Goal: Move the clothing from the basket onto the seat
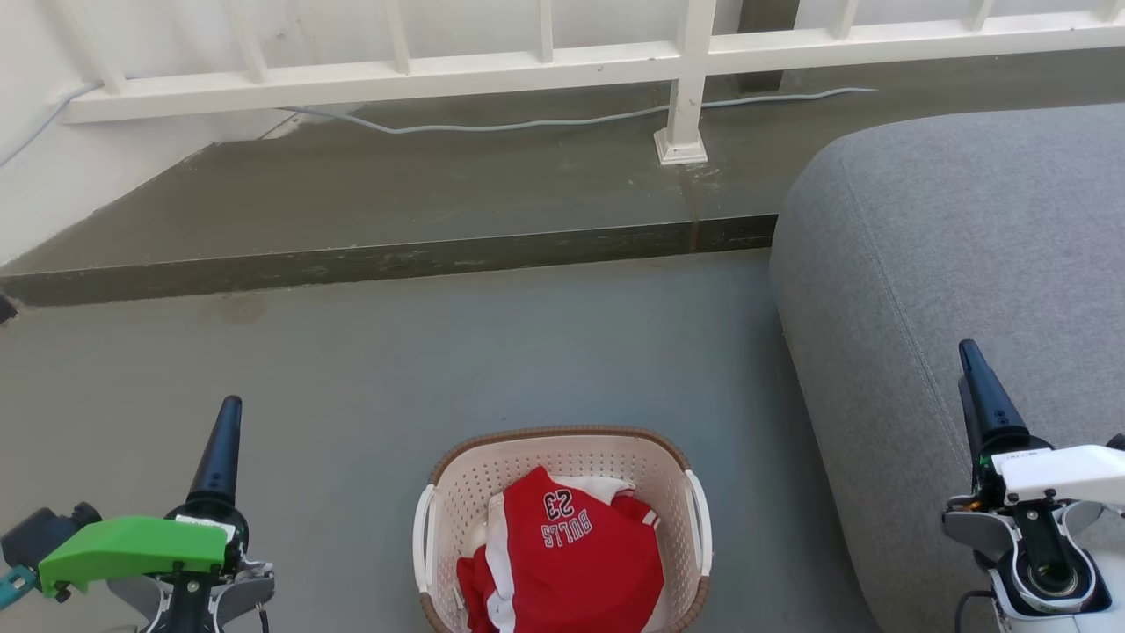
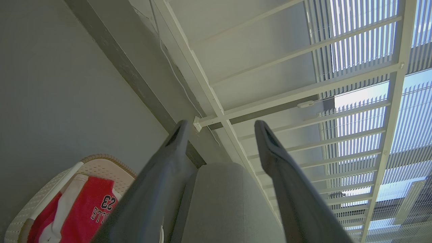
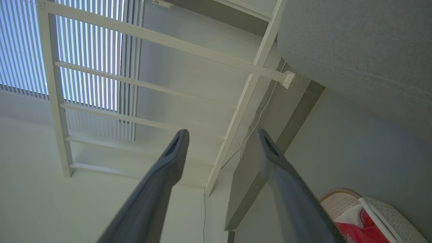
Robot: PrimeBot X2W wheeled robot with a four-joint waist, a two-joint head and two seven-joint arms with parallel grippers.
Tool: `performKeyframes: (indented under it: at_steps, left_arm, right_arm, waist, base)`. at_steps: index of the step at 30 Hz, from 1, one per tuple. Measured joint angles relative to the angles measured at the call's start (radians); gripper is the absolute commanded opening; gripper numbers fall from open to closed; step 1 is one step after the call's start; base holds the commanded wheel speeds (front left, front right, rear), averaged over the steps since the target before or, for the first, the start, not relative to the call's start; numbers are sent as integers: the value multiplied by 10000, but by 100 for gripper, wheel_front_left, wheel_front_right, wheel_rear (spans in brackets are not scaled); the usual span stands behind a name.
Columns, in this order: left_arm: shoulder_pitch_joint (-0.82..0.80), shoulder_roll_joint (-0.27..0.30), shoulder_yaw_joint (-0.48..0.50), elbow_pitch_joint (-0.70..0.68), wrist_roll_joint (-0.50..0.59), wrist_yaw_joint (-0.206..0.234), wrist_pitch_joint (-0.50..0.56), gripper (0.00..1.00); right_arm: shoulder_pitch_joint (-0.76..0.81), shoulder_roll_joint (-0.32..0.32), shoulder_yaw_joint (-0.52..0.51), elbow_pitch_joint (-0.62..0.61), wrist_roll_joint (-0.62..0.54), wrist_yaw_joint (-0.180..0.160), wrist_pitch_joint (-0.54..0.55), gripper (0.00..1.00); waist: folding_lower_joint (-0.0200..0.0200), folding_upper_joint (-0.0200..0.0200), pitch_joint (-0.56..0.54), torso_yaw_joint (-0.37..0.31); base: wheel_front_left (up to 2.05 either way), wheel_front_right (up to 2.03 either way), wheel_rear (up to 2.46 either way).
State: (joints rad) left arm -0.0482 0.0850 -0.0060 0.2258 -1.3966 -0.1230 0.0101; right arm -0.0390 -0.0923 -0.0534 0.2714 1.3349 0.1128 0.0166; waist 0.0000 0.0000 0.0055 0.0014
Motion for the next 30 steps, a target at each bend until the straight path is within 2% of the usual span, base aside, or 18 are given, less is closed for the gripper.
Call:
performKeyframes:
  at_steps: [3, 9, 27, 30]
  left_arm:
    - [-13, 61, -58, -65, 320, 0, -56, 100]
    - [-109, 328, -322, -190, 1812, 27, -295, 100]
    - [-137, 577, -1185, -786, 4997, 529, -884, 100]
    - [-137, 604, -1354, -800, 5572, 560, -991, 100]
  right_arm:
    - [-53, -75, 58, -8, -326, -10, -77, 100]
    - [-189, -337, 453, -115, -1684, -272, -274, 100]
    - [-378, -610, 1358, -393, -4648, -727, -895, 100]
    - [-381, -681, 1488, -385, -5095, -890, -1016, 100]
  waist:
    - [0, 0, -4, 2]
    - [0, 0, -22, 4]
    - [1, 0, -31, -4]
    - [0, 0, -38, 0]
  base:
    - [0, 0, 0]
    - [0, 0, 0]
    - [0, 0, 0]
    - [0, 0, 0]
